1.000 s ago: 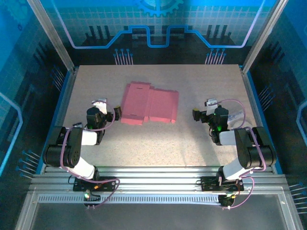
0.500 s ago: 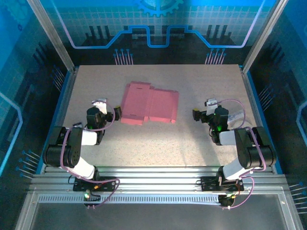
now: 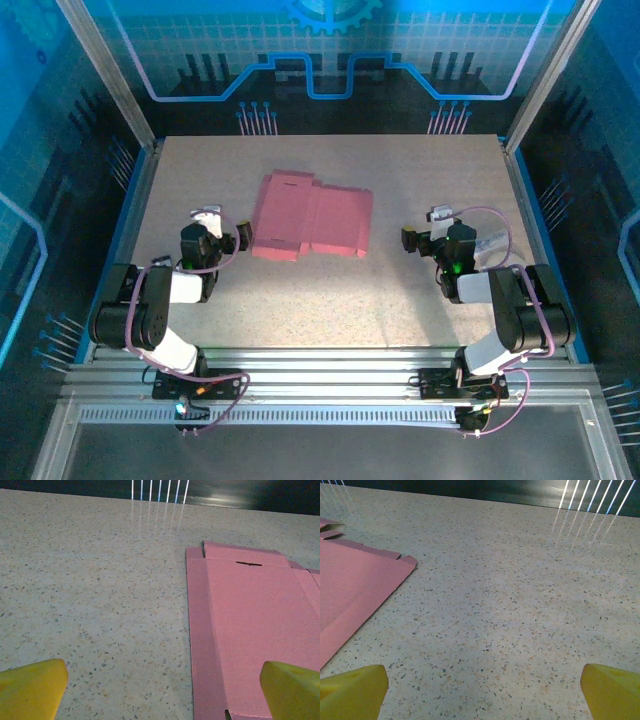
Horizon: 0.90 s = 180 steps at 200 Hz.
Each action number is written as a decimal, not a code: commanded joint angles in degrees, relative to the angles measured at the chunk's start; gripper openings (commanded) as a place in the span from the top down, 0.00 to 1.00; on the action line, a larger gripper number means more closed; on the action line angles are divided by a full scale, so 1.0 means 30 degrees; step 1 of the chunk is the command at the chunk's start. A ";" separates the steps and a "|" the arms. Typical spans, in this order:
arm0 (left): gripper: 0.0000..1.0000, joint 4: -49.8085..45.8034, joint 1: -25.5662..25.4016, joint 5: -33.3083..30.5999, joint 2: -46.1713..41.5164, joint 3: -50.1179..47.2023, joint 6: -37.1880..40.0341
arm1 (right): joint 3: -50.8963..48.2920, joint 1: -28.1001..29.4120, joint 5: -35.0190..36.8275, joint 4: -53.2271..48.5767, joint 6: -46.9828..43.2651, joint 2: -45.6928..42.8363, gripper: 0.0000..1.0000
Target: Fold the paper box
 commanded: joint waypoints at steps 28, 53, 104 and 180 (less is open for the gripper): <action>0.01 -0.0225 -0.0081 -0.0274 -0.2255 -0.0776 0.0274 | -0.0562 -0.0254 -0.0463 0.0823 -0.0257 -0.1397 0.00; 0.01 -0.5449 -0.0582 -0.1047 -0.6006 -0.0021 -0.0368 | -0.0439 -0.0014 -0.0356 -0.2455 -0.0182 -0.4528 0.00; 0.01 -1.6023 -0.2554 -0.1409 -1.1993 0.2430 -0.4198 | 0.1313 0.1493 -0.1132 -1.1925 0.2213 -1.1575 0.00; 0.01 -2.4235 -0.2946 0.3929 -1.5644 0.3931 -1.0745 | 0.5082 0.4566 -0.0443 -2.0804 0.6653 -1.5375 0.00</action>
